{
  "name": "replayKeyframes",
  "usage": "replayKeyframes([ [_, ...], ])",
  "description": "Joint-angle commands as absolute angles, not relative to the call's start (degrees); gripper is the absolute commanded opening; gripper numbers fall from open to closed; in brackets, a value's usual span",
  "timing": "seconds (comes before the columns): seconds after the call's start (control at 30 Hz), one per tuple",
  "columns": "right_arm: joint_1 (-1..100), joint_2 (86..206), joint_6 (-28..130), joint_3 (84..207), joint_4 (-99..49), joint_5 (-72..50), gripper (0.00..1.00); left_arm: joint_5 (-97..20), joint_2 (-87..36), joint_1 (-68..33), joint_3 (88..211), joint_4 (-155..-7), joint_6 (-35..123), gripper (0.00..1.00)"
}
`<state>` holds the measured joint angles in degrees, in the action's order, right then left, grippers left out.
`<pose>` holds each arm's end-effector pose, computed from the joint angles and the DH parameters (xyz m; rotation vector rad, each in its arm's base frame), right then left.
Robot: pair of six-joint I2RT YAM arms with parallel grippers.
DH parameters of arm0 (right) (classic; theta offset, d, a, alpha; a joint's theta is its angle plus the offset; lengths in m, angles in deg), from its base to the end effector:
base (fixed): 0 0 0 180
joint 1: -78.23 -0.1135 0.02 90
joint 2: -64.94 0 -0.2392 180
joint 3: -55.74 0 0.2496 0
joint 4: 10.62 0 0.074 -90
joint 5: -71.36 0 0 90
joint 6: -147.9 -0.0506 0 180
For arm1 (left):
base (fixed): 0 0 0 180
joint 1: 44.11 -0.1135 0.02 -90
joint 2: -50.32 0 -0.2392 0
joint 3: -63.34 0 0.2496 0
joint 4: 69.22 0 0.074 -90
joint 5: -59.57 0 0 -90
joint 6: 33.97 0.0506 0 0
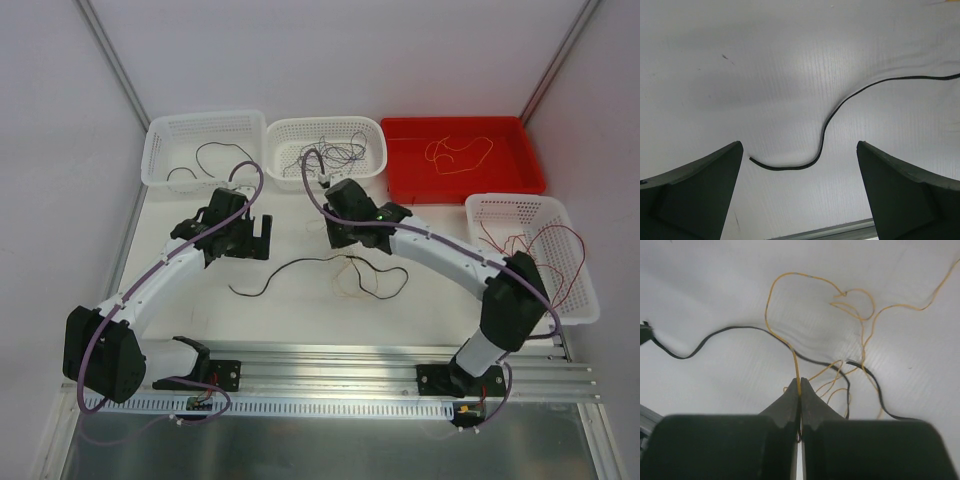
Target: Untangle the cables
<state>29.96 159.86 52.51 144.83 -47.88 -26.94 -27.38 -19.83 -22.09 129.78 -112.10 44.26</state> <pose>0.2580 0.2783 0.2417 -0.7840 2.1973 0.3057 0.2545 -0.1000 0.2319 0.1885 2.3859 -0.2159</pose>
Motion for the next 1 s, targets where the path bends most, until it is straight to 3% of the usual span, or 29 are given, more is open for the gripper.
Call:
replayKeyframes([
  [0.0, 29.71, 151.09, 59.11, 151.82, -54.57, -33.04, 0.01, -28.49, -19.20, -22.49, 130.24, -111.60, 45.57, 0.99],
  [0.23, 30.67, 141.15, 64.93, 163.51, -61.87, -37.89, 0.01, -30.34, -19.73, -22.49, 130.33, -111.60, 46.10, 0.99],
  [0.53, 32.44, 134.65, 65.46, 166.86, -62.23, -33.84, 0.01, -48.88, -18.50, -21.70, 130.16, -103.27, 41.29, 0.99],
  [0.97, 35.07, 124.98, 65.11, 162.73, -63.63, -34.90, 0.01, -38.08, -36.59, -9.39, 134.81, -92.71, 42.67, 0.95],
])
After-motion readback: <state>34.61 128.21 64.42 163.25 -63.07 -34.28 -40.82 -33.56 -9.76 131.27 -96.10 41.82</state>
